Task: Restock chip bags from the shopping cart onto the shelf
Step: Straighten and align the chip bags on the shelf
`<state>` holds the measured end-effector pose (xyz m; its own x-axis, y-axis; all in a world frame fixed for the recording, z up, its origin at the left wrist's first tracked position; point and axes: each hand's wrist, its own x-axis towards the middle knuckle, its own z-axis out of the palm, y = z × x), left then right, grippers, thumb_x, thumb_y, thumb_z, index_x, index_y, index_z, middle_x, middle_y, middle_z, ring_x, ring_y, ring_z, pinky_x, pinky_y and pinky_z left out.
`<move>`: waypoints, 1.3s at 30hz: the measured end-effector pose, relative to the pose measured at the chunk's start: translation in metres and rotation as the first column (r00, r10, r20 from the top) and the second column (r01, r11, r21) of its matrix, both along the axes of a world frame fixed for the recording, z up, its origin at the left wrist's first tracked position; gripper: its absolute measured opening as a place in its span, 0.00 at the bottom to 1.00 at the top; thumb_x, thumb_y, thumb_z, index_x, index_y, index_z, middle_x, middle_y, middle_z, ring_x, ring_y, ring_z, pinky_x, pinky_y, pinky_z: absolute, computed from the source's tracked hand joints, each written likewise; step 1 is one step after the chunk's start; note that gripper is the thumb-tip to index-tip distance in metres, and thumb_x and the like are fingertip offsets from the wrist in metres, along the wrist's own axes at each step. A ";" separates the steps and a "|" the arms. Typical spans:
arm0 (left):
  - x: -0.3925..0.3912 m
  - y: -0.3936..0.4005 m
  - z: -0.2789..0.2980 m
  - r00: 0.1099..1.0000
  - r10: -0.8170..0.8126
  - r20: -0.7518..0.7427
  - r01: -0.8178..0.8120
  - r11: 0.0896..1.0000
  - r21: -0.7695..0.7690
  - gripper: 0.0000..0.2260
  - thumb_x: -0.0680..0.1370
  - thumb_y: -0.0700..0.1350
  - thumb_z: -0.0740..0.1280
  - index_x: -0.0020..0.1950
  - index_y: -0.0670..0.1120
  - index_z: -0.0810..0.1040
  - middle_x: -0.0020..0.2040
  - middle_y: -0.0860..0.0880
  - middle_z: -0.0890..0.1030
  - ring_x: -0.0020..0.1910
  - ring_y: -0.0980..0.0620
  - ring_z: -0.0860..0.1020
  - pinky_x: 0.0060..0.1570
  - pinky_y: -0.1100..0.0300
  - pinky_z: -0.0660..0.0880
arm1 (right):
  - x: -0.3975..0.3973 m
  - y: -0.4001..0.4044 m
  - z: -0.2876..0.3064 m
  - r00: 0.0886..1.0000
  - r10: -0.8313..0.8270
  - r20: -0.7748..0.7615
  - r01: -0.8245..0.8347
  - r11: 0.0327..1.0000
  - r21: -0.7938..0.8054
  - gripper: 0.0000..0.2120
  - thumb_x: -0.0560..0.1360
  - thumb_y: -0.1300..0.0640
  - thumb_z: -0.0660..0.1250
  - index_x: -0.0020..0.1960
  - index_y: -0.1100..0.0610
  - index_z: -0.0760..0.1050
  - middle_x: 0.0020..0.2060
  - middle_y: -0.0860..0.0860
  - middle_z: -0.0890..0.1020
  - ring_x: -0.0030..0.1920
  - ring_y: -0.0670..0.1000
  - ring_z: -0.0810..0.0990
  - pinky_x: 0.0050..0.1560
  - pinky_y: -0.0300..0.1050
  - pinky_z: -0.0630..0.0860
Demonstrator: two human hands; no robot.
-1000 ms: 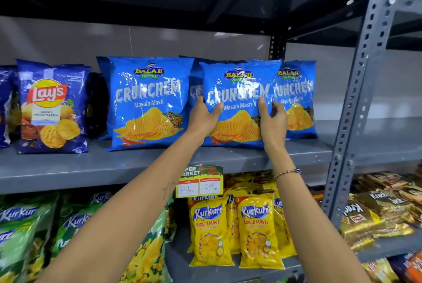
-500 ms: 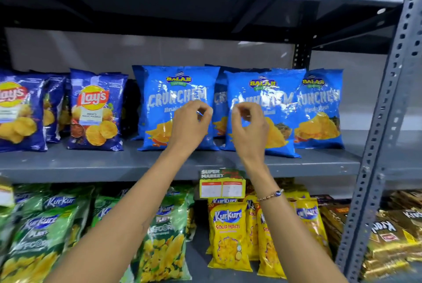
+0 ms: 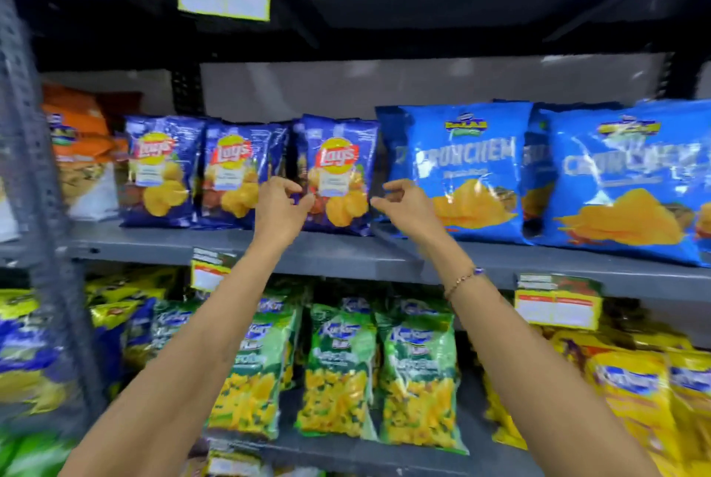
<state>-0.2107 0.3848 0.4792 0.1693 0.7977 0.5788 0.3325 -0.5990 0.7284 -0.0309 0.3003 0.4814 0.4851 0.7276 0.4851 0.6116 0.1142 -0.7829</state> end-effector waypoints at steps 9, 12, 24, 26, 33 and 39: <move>0.005 0.043 -0.014 0.954 -0.147 -0.261 0.130 0.988 -0.082 0.28 0.71 0.54 0.73 0.63 0.38 0.71 0.61 0.39 0.78 0.60 0.41 0.75 0.50 0.54 0.71 | -0.013 0.042 -0.015 0.976 -0.083 0.203 0.114 0.983 -0.146 0.26 0.69 0.55 0.74 0.61 0.65 0.71 0.57 0.61 0.80 0.57 0.59 0.79 0.52 0.48 0.74; 0.009 0.045 -0.015 0.960 -0.126 -0.251 0.120 0.992 -0.036 0.27 0.69 0.53 0.74 0.62 0.39 0.74 0.59 0.40 0.80 0.61 0.40 0.75 0.56 0.48 0.74 | -0.017 0.042 -0.015 0.978 -0.090 0.186 0.112 0.987 -0.112 0.21 0.68 0.57 0.76 0.56 0.65 0.74 0.52 0.61 0.82 0.53 0.58 0.80 0.50 0.49 0.76; -0.013 0.055 -0.016 0.964 0.051 -0.261 -0.030 0.996 0.083 0.25 0.68 0.53 0.76 0.57 0.39 0.75 0.55 0.39 0.81 0.55 0.38 0.78 0.48 0.49 0.73 | -0.040 0.062 -0.016 0.986 -0.053 0.155 0.070 0.991 -0.110 0.25 0.67 0.56 0.76 0.61 0.61 0.72 0.55 0.57 0.81 0.55 0.55 0.78 0.56 0.48 0.76; -0.016 0.054 -0.015 0.962 0.044 -0.270 -0.025 0.997 0.073 0.26 0.68 0.53 0.75 0.58 0.39 0.74 0.56 0.39 0.81 0.56 0.38 0.78 0.52 0.47 0.74 | -0.043 0.064 -0.016 0.984 -0.043 0.171 0.064 0.991 -0.120 0.26 0.68 0.56 0.75 0.62 0.61 0.71 0.57 0.57 0.80 0.56 0.55 0.79 0.55 0.47 0.75; -0.018 0.040 -0.021 0.957 0.126 -0.261 -0.088 0.985 0.151 0.27 0.71 0.51 0.73 0.64 0.39 0.69 0.60 0.39 0.77 0.59 0.38 0.75 0.53 0.47 0.73 | -0.044 0.065 -0.019 0.995 -0.035 0.088 0.048 0.988 -0.148 0.29 0.69 0.54 0.75 0.66 0.61 0.69 0.61 0.56 0.79 0.59 0.55 0.77 0.59 0.49 0.75; -0.014 0.021 -0.023 0.985 0.095 -0.142 -0.038 0.932 0.360 0.16 0.73 0.45 0.71 0.55 0.40 0.71 0.55 0.42 0.75 0.53 0.43 0.74 0.49 0.52 0.71 | -0.043 0.042 -0.016 0.999 -0.034 0.031 0.037 0.995 -0.092 0.28 0.69 0.55 0.75 0.65 0.62 0.71 0.57 0.56 0.80 0.56 0.54 0.80 0.60 0.50 0.77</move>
